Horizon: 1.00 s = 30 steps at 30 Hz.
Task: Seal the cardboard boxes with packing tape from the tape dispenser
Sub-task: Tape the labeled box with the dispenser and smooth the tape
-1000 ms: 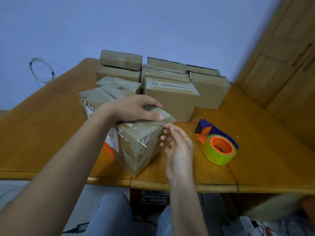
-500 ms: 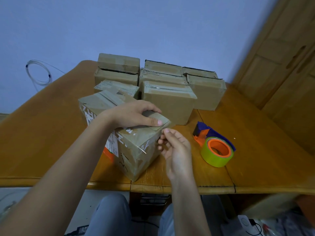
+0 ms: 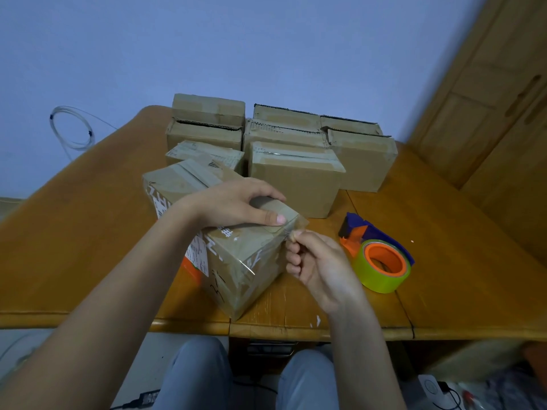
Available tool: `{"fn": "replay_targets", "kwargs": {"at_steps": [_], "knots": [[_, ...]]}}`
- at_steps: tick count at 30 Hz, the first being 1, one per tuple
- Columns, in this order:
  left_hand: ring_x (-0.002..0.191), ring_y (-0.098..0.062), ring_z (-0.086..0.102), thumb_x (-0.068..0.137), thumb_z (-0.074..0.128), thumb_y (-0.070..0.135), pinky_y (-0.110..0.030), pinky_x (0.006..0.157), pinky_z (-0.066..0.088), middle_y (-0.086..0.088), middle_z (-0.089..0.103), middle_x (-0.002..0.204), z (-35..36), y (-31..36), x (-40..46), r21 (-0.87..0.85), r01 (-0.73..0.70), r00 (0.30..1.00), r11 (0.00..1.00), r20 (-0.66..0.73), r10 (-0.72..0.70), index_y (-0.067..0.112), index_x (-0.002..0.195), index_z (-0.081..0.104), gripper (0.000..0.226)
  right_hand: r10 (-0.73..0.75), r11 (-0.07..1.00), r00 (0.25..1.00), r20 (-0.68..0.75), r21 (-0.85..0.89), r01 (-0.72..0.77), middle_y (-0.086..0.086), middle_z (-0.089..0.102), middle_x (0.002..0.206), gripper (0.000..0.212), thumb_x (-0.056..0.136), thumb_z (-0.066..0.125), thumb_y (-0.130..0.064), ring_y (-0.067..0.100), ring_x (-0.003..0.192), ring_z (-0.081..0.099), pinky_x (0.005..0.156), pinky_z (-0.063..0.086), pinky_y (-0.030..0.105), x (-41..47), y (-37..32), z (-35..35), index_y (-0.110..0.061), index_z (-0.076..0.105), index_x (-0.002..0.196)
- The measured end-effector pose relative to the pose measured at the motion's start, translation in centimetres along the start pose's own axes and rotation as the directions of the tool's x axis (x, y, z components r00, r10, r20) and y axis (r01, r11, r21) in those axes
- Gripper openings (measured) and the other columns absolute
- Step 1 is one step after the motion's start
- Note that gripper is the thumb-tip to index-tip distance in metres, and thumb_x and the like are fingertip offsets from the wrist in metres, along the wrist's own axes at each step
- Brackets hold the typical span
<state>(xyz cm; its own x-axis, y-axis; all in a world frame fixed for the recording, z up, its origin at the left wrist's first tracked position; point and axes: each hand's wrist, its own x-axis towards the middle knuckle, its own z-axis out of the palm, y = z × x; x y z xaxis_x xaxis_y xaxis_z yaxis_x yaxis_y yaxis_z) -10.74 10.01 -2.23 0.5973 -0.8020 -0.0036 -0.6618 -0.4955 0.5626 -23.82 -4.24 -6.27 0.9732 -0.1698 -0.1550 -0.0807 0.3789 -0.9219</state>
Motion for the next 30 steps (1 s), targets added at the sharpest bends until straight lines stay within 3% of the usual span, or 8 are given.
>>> {"fn": "replay_targets", "kwargs": {"at_steps": [3, 5, 9, 13, 16, 20, 24, 30], "knots": [[0.119, -0.004, 0.045, 0.073, 0.053, 0.067, -0.027, 0.102, 0.037, 0.015, 0.050, 0.128, 0.0, 0.2, -0.1, 0.000, -0.006, 1.000, 1.000, 0.006, 0.006, 0.031, 0.133, 0.053, 0.071, -0.174, 0.959, 0.979, -0.104, -0.245, 0.144, -0.005, 0.050, 0.060, 0.024, 0.094, 0.050, -0.007, 0.006, 0.055, 0.045, 0.052, 0.036, 0.018, -0.6, 0.6, -0.6, -0.012, 0.064, 0.075], [0.118, -0.005, 0.046, 0.075, 0.055, 0.068, -0.027, 0.101, 0.037, 0.013, 0.050, 0.128, -0.1, 0.2, 0.0, 0.001, -0.012, 1.000, 1.000, 0.006, 0.012, 0.030, 0.134, 0.052, 0.070, -0.226, 0.938, 0.961, -0.157, -0.302, 0.171, -0.007, 0.053, 0.059, 0.027, 0.094, 0.049, -0.004, 0.006, 0.055, 0.048, 0.051, 0.038, 0.017, -1.0, 1.1, -0.9, -0.013, 0.066, 0.076], [0.116, -0.006, 0.048, 0.075, 0.055, 0.062, -0.027, 0.101, 0.039, 0.012, 0.051, 0.127, -0.1, 0.5, 0.0, -0.032, -0.013, 1.000, 0.999, 0.010, 0.014, 0.027, 0.133, 0.053, 0.068, -0.219, 0.965, 0.948, -0.231, -0.193, 0.176, -0.002, 0.057, 0.067, 0.027, 0.093, 0.047, 0.001, 0.008, 0.056, 0.051, 0.049, 0.038, 0.019, -1.3, 2.0, -1.0, -0.012, 0.069, 0.082], [0.115, -0.004, 0.049, 0.072, 0.055, 0.061, -0.026, 0.100, 0.040, 0.012, 0.052, 0.125, -0.2, 0.6, -0.1, -0.059, -0.017, 1.000, 0.998, 0.009, 0.017, 0.025, 0.132, 0.055, 0.069, -0.189, 0.982, 0.974, -0.128, -0.022, 0.188, 0.001, 0.062, 0.077, 0.023, 0.092, 0.050, -0.002, 0.008, 0.061, 0.054, 0.050, 0.038, 0.019, -1.5, 2.2, -0.1, -0.010, 0.070, 0.099], [0.115, -0.005, 0.049, 0.072, 0.055, 0.060, -0.022, 0.098, 0.039, 0.011, 0.052, 0.125, -0.2, 0.6, -0.1, -0.071, -0.016, 1.000, 0.997, 0.007, 0.016, 0.024, 0.132, 0.055, 0.070, -0.198, 0.977, 0.976, -0.089, 0.061, 0.203, 0.002, 0.063, 0.078, 0.023, 0.081, 0.057, -0.012, 0.009, 0.062, 0.055, 0.050, 0.039, 0.019, -1.7, 2.2, 0.7, -0.009, 0.070, 0.099], [0.113, -0.004, 0.048, 0.073, 0.055, 0.058, -0.013, 0.092, 0.037, 0.010, 0.051, 0.125, -0.1, 0.7, -0.1, -0.073, -0.018, 1.000, 0.997, 0.006, 0.019, 0.023, 0.132, 0.055, 0.069, -0.193, 0.980, 0.976, -0.100, 0.034, 0.197, 0.001, 0.065, 0.076, 0.019, 0.084, 0.057, -0.008, 0.009, 0.062, 0.055, 0.049, 0.039, 0.019, -2.2, 2.2, 1.1, -0.009, 0.070, 0.098], [0.112, -0.005, 0.050, 0.072, 0.055, 0.057, -0.011, 0.091, 0.037, 0.008, 0.052, 0.124, -0.1, 0.7, 0.0, -0.066, -0.020, 1.000, 0.998, 0.004, 0.020, 0.021, 0.132, 0.055, 0.069, -0.167, 0.984, 0.980, -0.106, 0.041, 0.172, 0.002, 0.065, 0.076, 0.018, 0.089, 0.054, -0.003, 0.009, 0.062, 0.055, 0.049, 0.040, 0.019, -2.3, 2.1, 1.3, -0.008, 0.070, 0.095], [0.117, -0.005, 0.045, 0.072, 0.053, 0.060, -0.021, 0.098, 0.034, 0.011, 0.050, 0.124, -0.1, 0.9, -0.1, -0.031, -0.020, 1.000, 0.999, 0.003, 0.020, 0.022, 0.134, 0.054, 0.072, -0.056, 0.989, 0.995, -0.087, 0.129, 0.067, 0.000, 0.058, 0.067, 0.018, 0.075, 0.061, -0.018, 0.007, 0.057, 0.052, 0.044, 0.038, 0.017, -1.9, 1.7, 1.5, -0.007, 0.065, 0.089]]}}
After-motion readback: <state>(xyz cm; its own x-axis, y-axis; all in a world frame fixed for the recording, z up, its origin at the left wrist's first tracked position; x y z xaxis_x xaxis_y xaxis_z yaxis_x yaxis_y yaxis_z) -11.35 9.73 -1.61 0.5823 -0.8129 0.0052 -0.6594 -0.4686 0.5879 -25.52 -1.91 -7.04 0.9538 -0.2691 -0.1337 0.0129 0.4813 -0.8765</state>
